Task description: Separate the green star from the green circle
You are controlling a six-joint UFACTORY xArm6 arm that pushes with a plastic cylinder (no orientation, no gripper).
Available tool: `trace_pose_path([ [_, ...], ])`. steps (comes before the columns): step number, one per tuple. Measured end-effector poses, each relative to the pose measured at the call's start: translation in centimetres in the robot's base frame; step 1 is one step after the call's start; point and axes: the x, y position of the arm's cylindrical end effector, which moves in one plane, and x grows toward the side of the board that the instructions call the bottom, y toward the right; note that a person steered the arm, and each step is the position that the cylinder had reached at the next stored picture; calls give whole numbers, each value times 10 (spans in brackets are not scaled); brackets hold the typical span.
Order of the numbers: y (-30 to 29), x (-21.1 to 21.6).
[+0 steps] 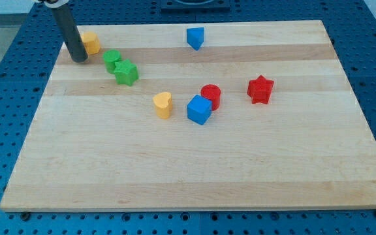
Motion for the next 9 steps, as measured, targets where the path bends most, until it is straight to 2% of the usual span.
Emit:
trace_pose_path([
  [1, 2, 57],
  [2, 6, 67],
  [3, 46, 63],
  [5, 116, 19],
  [6, 116, 20],
  [8, 40, 91],
  [9, 33, 47],
])
